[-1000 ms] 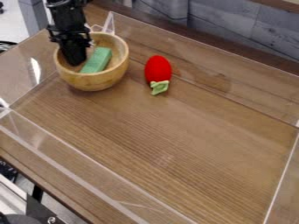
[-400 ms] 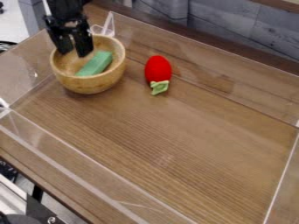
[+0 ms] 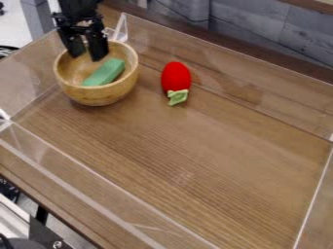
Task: Put the green stick in the brown bowl
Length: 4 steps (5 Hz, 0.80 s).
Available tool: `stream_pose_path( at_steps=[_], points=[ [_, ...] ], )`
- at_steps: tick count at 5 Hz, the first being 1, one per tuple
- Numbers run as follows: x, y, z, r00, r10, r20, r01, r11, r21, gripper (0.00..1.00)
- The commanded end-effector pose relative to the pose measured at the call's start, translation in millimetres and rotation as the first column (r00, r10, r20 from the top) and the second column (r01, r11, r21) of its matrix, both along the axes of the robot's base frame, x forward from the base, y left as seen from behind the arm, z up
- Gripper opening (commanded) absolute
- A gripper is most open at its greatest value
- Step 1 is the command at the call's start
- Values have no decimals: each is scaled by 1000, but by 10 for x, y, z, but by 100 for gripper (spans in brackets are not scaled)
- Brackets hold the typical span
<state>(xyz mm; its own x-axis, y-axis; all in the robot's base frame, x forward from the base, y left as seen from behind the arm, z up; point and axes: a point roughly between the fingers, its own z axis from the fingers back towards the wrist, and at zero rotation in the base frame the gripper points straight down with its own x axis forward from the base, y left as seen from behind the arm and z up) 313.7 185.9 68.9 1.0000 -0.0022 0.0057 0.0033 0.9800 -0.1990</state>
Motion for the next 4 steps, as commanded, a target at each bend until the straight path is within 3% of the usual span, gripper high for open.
stream_pose_path(
  at_steps=[1,2,4],
  points=[
    [106,-108,351,996,15,89,-19,999,40,100],
    [236,-359,407,995,12,100,-15,999,29,100],
    [426,-325,376,994,-44,98,43,999,17,100]
  ],
)
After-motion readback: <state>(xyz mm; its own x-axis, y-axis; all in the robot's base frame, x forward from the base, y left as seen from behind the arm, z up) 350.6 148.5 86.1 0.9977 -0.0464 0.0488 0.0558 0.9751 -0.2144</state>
